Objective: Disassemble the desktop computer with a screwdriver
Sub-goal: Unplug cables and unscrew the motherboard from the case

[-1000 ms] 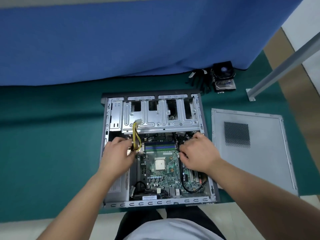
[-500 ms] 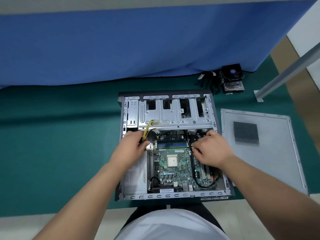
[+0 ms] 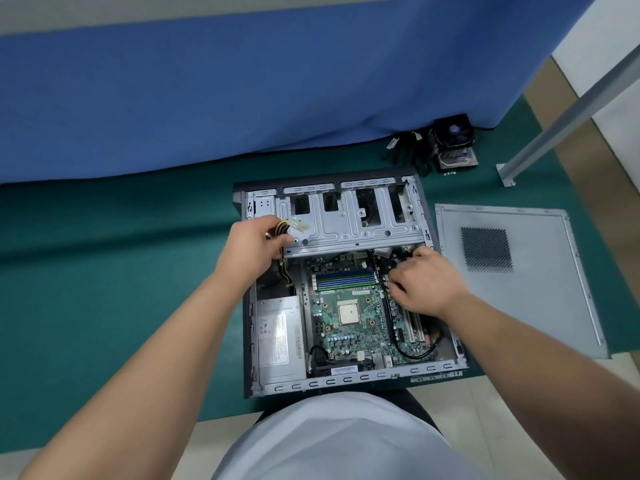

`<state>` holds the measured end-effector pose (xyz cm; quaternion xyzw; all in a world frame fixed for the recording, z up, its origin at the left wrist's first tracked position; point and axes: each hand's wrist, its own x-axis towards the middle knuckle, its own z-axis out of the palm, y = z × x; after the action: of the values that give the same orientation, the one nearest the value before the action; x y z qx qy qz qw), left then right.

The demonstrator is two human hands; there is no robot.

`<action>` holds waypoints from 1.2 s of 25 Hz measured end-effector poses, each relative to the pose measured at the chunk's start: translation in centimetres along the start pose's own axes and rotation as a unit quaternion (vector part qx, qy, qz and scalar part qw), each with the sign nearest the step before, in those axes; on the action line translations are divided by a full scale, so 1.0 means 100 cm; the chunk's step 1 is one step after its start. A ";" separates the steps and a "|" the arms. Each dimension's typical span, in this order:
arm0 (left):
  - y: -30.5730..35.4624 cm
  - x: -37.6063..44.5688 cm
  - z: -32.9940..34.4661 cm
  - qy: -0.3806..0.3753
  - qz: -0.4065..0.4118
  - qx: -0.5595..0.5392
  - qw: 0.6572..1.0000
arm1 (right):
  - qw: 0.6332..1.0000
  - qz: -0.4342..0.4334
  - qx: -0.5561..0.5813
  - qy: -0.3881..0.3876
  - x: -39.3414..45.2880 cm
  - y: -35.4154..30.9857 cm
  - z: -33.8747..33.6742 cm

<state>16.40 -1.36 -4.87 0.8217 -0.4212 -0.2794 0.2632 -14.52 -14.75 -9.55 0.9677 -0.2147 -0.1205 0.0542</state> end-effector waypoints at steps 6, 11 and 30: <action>0.013 0.027 -0.004 -0.082 0.014 0.082 0.993 | 1.000 0.000 0.000 0.004 0.001 0.000 0.003; 0.022 0.028 0.008 -0.067 -0.003 0.086 0.994 | 1.000 -0.002 0.000 0.004 0.000 0.000 0.002; -0.023 0.003 0.030 0.018 0.135 0.129 0.982 | 0.997 -0.008 -0.056 -0.052 -0.001 -0.004 -0.007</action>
<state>15.73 -1.00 -8.58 0.7892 -0.5559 -0.1703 0.1979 -14.24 -14.28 -8.89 0.9574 -0.2020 -0.1825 0.0960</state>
